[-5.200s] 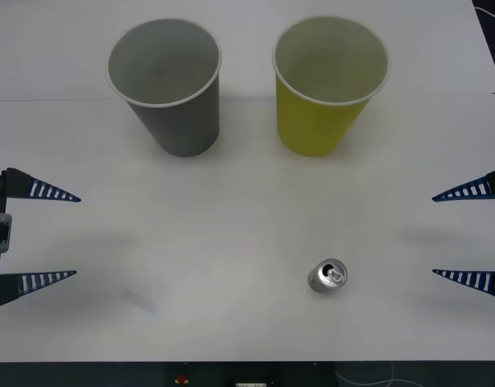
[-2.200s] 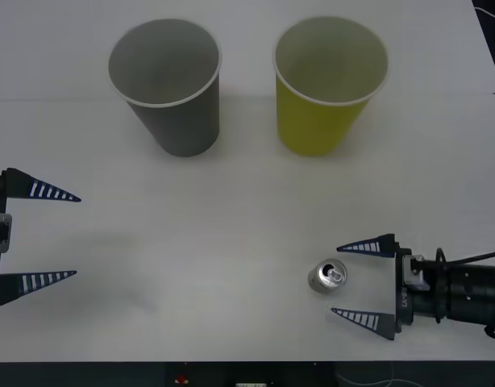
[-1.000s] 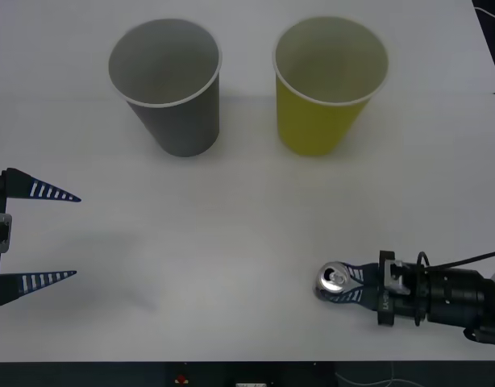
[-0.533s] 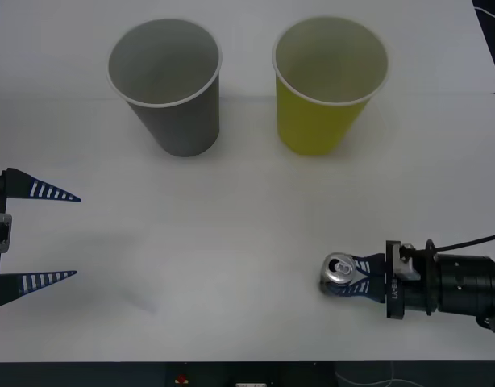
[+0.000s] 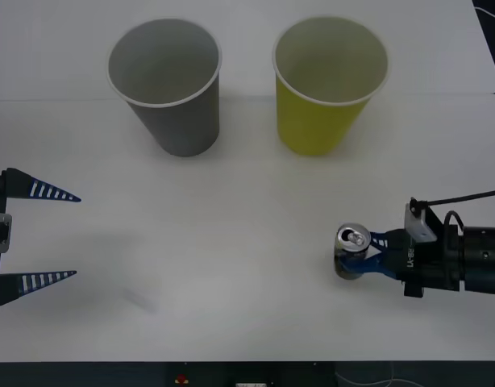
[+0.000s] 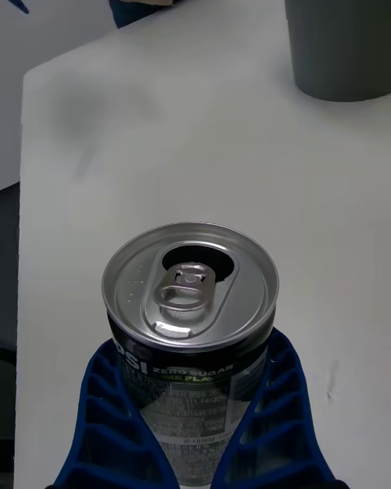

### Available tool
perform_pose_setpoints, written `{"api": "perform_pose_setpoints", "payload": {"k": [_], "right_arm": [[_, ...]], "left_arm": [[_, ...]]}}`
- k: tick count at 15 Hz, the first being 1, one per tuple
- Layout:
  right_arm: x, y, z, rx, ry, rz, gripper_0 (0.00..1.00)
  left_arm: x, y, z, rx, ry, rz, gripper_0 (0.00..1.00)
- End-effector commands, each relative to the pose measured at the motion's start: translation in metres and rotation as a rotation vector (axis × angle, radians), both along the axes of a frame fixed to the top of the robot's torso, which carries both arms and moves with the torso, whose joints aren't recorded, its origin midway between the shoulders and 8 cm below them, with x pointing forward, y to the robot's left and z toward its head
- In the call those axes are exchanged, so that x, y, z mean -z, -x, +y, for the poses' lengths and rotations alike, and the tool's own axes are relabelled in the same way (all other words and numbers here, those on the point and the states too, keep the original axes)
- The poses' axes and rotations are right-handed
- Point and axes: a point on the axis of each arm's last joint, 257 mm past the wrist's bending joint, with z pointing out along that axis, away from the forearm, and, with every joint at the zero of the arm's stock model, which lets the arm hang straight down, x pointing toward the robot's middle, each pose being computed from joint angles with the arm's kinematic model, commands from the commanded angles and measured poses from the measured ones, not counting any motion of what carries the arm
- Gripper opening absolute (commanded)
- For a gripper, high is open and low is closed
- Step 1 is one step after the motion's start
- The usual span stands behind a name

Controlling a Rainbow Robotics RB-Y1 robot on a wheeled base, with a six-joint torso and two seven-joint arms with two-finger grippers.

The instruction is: Put the can into the green bin and the plastic bottle into the gray bin

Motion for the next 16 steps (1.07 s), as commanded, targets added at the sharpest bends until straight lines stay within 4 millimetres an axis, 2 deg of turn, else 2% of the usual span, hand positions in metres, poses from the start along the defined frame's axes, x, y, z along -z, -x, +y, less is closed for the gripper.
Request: {"api": "perform_pose_setpoints", "payload": {"k": [1,4,9,12,14,16], "right_arm": [[-0.023,-0.002,0.003,0.083,-0.011,0.086,0.0],[-0.051,-0.004,0.005,0.152,-0.042,0.159,0.0],[-0.125,-0.013,-0.005,0.247,-0.102,0.208,0.0],[-0.165,-0.018,-0.021,0.281,-0.057,0.227,0.0],[-0.183,-0.022,-0.03,0.31,-0.019,0.242,0.0],[-0.201,-0.034,-0.036,0.325,0.005,0.222,0.0]], "left_arm": [[0.0,0.0,0.0,0.0,0.0,0.0,1.0],[0.0,0.0,0.0,0.0,0.0,0.0,1.0],[0.0,0.0,0.0,0.0,0.0,0.0,1.0],[0.0,0.0,0.0,0.0,0.0,0.0,1.0],[0.0,0.0,0.0,0.0,0.0,0.0,1.0],[0.0,0.0,0.0,0.0,0.0,0.0,1.0]]}}
